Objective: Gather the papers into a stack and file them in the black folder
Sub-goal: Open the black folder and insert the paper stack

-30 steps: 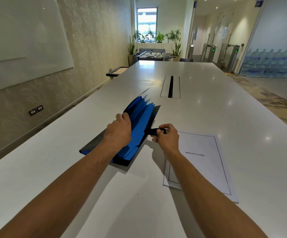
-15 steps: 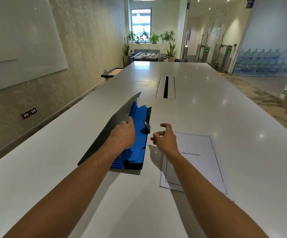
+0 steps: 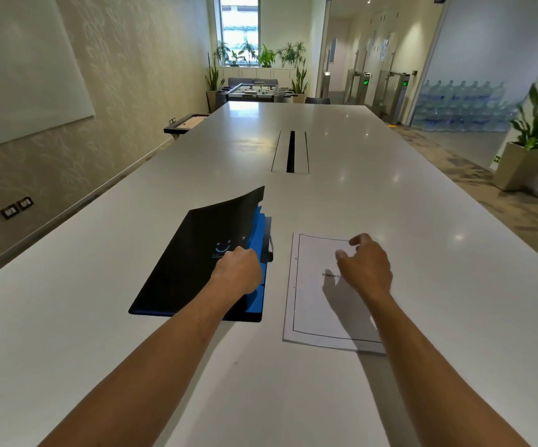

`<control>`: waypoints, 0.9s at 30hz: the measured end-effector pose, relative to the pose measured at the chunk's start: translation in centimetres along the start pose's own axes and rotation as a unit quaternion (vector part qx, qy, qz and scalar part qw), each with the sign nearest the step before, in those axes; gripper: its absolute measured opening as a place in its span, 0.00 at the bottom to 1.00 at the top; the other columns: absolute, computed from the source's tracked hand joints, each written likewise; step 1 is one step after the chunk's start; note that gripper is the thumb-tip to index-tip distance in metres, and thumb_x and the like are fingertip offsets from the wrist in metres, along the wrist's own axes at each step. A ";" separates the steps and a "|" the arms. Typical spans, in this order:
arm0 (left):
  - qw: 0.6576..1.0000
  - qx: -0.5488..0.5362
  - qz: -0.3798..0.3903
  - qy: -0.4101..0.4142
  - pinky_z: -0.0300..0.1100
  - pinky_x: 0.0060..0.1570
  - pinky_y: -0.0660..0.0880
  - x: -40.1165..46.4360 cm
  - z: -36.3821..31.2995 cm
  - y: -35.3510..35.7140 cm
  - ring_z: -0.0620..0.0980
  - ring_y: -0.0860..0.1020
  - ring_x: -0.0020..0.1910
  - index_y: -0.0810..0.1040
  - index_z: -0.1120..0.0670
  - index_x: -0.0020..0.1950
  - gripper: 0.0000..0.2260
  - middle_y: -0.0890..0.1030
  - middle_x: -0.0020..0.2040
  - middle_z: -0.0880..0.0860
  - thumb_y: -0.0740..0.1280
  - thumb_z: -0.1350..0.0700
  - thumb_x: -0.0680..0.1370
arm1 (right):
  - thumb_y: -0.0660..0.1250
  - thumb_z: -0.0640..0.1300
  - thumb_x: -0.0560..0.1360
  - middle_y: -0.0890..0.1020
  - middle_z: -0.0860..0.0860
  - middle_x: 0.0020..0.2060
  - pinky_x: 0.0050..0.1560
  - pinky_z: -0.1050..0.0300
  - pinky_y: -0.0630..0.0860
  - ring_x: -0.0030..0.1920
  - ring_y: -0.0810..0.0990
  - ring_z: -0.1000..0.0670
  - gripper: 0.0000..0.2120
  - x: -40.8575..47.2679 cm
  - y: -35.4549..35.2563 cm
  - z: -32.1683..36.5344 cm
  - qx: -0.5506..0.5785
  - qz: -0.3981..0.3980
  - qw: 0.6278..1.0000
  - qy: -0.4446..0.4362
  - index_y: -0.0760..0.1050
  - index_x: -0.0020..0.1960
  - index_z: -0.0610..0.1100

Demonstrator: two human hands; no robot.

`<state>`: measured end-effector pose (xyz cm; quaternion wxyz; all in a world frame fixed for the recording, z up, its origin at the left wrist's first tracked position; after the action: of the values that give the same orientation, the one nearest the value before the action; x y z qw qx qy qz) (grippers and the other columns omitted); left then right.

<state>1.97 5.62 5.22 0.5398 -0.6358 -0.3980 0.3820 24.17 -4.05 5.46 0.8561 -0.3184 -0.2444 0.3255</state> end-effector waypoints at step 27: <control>0.993 0.115 0.002 -0.010 0.40 0.26 0.69 0.2 -2.9 2.1 0.48 0.70 0.29 0.68 0.59 0.44 0.40 0.71 0.41 0.57 0.59 0.21 0.60 | 0.68 0.59 0.72 0.74 0.49 0.35 0.42 0.54 0.68 0.43 0.76 0.40 0.21 -0.4 -3.3 -5.7 -0.071 0.099 0.980 0.158 0.71 0.36 0.41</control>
<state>4.89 4.49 3.47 0.6046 -0.5667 -0.3552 0.4326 28.76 -8.50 3.86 0.8225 -0.4486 -0.0956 0.3363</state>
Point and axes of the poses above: each hand's wrist, its own x-axis towards the middle knuckle, its own y-axis out of the palm, z = x × y, the point moved 4 cm from there along x, towards the middle knuckle
